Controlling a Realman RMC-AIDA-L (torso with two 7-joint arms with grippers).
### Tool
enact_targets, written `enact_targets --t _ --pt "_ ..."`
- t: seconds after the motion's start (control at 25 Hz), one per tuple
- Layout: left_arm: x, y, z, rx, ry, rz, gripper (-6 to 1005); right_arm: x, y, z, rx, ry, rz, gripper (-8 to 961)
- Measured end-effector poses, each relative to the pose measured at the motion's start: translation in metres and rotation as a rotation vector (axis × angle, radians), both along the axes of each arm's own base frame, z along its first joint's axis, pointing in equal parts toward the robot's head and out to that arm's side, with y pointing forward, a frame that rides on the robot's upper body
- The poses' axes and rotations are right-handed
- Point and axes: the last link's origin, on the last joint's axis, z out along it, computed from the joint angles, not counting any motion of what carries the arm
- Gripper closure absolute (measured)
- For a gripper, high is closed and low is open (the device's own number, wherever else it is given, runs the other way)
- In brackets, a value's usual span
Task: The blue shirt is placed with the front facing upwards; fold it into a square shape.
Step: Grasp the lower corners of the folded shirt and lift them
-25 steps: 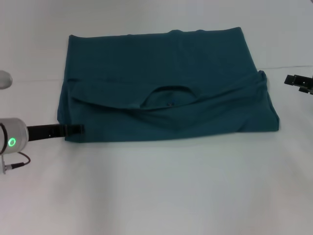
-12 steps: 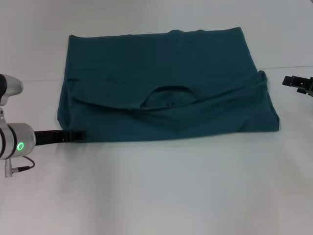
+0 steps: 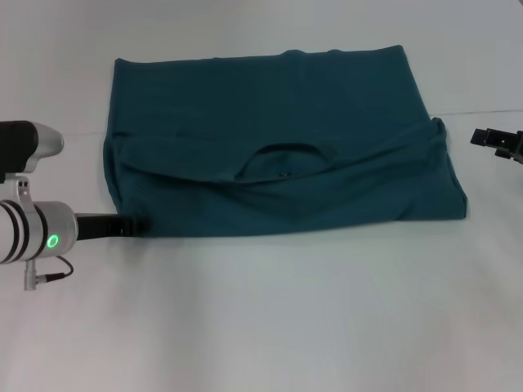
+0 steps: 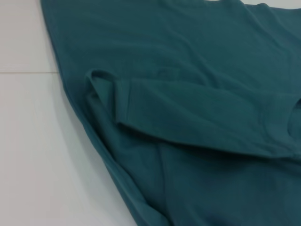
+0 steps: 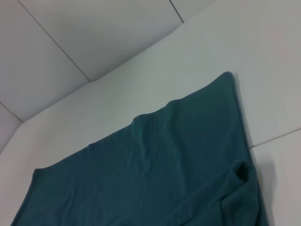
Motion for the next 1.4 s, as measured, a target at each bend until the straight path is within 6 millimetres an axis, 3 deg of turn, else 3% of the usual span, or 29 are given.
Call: enact_targets --t 0.52,0.72,1.04,1.4 --pt "0.0 0.001 0.015 0.009 -0.029 0.014 905 0.001 -0.008 0.008 -0.041 0.043 -0.008 284" --pt "0.007 -0.004 0.029 -0.003 -0.066 -0.005 986 0.005 -0.014 0.027 -0.17 0.066 -0.099 288" --pt "0.009 -0.012 0.042 -0.015 -0.089 -0.006 987 -0.002 -0.012 0.051 -0.27 0.08 -0.182 36" --pt "0.007 -0.01 0.045 -0.016 -0.082 -0.008 987 -0.023 0.008 0.034 -0.394 -0.053 -0.232 38"
